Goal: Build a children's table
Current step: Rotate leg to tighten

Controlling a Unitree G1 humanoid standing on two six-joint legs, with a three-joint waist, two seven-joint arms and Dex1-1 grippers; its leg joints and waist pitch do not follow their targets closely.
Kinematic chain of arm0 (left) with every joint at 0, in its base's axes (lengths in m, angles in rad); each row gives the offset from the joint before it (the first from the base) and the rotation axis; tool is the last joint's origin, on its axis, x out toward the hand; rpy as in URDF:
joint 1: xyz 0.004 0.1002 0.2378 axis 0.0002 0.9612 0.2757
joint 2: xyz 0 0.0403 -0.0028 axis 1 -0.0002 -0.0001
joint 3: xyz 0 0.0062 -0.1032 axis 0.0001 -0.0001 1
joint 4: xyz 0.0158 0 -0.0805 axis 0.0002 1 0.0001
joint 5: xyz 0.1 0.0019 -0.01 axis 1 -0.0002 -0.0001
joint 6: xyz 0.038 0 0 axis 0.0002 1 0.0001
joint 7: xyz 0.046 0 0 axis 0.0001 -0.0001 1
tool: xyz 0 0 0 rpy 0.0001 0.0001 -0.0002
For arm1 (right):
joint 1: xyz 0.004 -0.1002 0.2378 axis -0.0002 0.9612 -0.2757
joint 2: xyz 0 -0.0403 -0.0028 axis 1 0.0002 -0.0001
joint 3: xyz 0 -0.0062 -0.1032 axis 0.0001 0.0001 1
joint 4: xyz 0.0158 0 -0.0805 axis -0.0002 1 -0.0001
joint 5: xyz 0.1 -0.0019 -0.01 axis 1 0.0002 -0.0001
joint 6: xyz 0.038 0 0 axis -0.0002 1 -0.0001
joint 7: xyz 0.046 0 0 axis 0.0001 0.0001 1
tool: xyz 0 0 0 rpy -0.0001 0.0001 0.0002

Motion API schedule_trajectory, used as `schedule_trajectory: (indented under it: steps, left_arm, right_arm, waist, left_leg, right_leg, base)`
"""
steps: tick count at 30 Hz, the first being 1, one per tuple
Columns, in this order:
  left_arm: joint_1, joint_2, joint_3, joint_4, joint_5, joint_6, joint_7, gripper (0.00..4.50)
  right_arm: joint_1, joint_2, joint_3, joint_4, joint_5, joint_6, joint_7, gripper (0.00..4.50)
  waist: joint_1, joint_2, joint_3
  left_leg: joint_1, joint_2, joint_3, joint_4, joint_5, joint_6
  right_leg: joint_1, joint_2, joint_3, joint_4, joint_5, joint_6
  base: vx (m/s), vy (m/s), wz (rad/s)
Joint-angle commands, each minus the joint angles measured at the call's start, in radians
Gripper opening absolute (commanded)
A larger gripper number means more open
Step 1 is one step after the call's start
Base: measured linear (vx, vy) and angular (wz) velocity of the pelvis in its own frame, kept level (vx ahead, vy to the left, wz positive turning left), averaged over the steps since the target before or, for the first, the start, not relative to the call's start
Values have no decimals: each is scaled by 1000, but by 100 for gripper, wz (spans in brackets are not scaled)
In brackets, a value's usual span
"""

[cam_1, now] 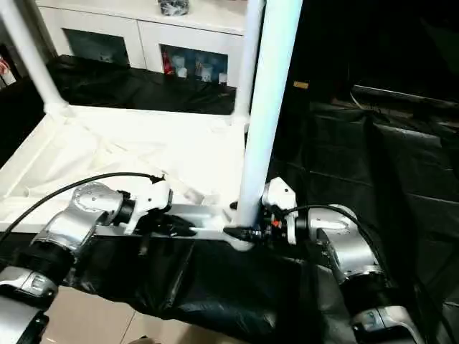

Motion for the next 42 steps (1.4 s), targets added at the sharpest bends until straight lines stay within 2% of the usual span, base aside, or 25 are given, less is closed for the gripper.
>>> schedule_trajectory:
  steps: [1,6,8,11,13,15,17,19,20,22,23,25,26,29,30,32,35,38,39,42]
  left_arm:
    - [-4,4,19,-7,-25,4,38,0]
    - [0,-18,20,-8,-19,10,65,0]
    - [-5,-52,21,-3,-9,24,128,0]
    - [-12,-84,20,6,2,38,185,0]
    - [-24,-125,16,20,15,58,255,0]
    - [-31,-152,12,27,22,69,292,0]
    - [-47,-195,8,38,41,91,354,0]
    - [-59,-214,10,49,49,100,390,0]
    - [-69,-231,12,58,56,108,419,0]
    - [-93,-266,13,81,73,123,490,0]
    - [-111,-295,15,96,82,136,543,0]
    - [-121,-316,15,103,88,143,577,0]
    - [-121,-316,15,103,88,143,577,0]
    - [-121,-332,7,96,98,141,586,0]
    - [-119,-335,7,94,98,140,580,0]
    - [-108,-330,4,83,93,132,556,0]
    - [-92,-311,-3,67,83,118,516,0]
    - [-67,-274,-2,36,54,97,435,0]
    - [-52,-252,0,15,31,94,379,0]
    - [-43,-224,3,2,17,85,329,0]
  right_arm:
    - [30,7,62,-29,-2,16,63,220]
    - [44,16,63,-32,7,29,48,202]
    - [55,46,41,-13,9,30,-12,199]
    - [56,82,15,16,5,20,-88,196]
    - [50,133,-16,59,-15,3,-209,195]
    - [42,167,-32,86,-30,10,-295,195]
    - [19,217,-47,139,-67,36,-440,195]
    - [6,241,-56,164,-79,39,-502,194]
    - [-7,261,-65,185,-88,45,-559,194]
    - [-52,309,-101,256,-107,63,-725,194]
    - [-95,351,-138,315,-104,72,-845,194]
    - [-128,382,-170,359,-89,72,-908,194]
    - [-128,382,-170,359,-89,72,-908,194]
    - [-163,406,-166,394,-104,25,-915,194]
    - [-169,409,-160,398,-107,9,-895,229]
    - [-173,410,-163,391,-92,6,-848,264]
    - [-175,402,-164,385,-85,4,-798,290]
    - [-159,350,-125,364,-105,4,-700,305]
    - [-143,315,-99,347,-110,7,-623,305]
    - [-127,270,-74,333,-119,-5,-540,305]
  waist:
    - [1,-14,-52]
    - [5,-15,-52]
    - [5,-17,-51]
    - [2,-18,-48]
    - [-5,-14,-44]
    - [-11,-18,-45]
    - [-16,-16,-45]
    - [-21,-16,-45]
    - [-28,-15,-45]
    - [-33,-13,-46]
    - [-35,-9,-46]
    - [-37,-9,-48]
    - [-37,-10,-48]
    - [-35,-9,-51]
    - [-34,-9,-53]
    - [-32,-9,-54]
    - [-31,-12,-54]
    - [-34,-11,-53]
    - [-31,-11,-54]
    - [-30,-9,-53]
  left_leg:
    - [0,30,0,-60,-207,62]
    - [0,29,1,-59,-197,63]
    - [0,30,1,-59,-196,61]
    - [1,28,-3,-65,-233,46]
    - [4,28,-6,-69,-270,27]
    - [7,26,-9,-70,-290,14]
    - [6,25,-9,-71,-291,15]
    - [8,23,-9,-71,-297,9]
    - [6,21,-10,-71,-303,5]
    - [6,18,-12,-70,-308,-1]
    - [6,18,-14,-72,-306,-7]
    - [8,19,-14,-71,-315,-8]
    - [10,18,-12,-69,-320,-3]
    - [2,19,-10,-69,-288,10]
    - [3,20,-8,-67,-274,18]
    - [1,19,-6,-66,-262,28]
    - [-1,20,-6,-66,-250,39]
    - [-3,20,-5,-66,-249,47]
    - [-2,21,-5,-65,-239,51]
    - [-1,22,-3,-64,-233,58]
  right_leg:
    - [48,-64,42,-65,-239,-193]
    - [48,-66,43,-65,-236,-193]
    - [47,-66,43,-66,-242,-191]
    - [46,-68,42,-76,-326,-167]
    - [40,-72,43,-84,-394,-152]
    - [40,-72,43,-91,-444,-129]
    - [38,-70,44,-92,-446,-123]
    - [37,-69,42,-94,-455,-121]
    - [36,-69,41,-96,-466,-116]
    - [35,-69,40,-97,-487,-110]
    - [36,-70,39,-98,-492,-108]
    - [35,-69,39,-100,-480,-109]
    - [32,-67,40,-100,-461,-114]
    - [40,-65,42,-91,-380,-131]
    - [41,-64,43,-86,-326,-148]
    - [44,-63,43,-82,-291,-160]
    - [47,-65,43,-79,-272,-172]
    - [49,-66,42,-82,-298,-168]
    - [50,-66,42,-81,-287,-171]
    - [48,-65,42,-80,-279,-181]
  base:
    - [0,0,0]
    - [0,0,0]
    - [0,0,0]
    - [0,0,0]
    - [0,0,0]
    - [0,0,0]
    - [0,0,0]
    - [0,0,0]
    - [0,0,0]
    - [0,0,0]
    - [0,0,0]
    - [0,0,0]
    - [0,0,0]
    - [0,0,0]
    - [0,0,0]
    - [0,0,0]
    - [0,0,0]
    - [0,0,0]
    - [0,0,0]
    - [0,0,0]
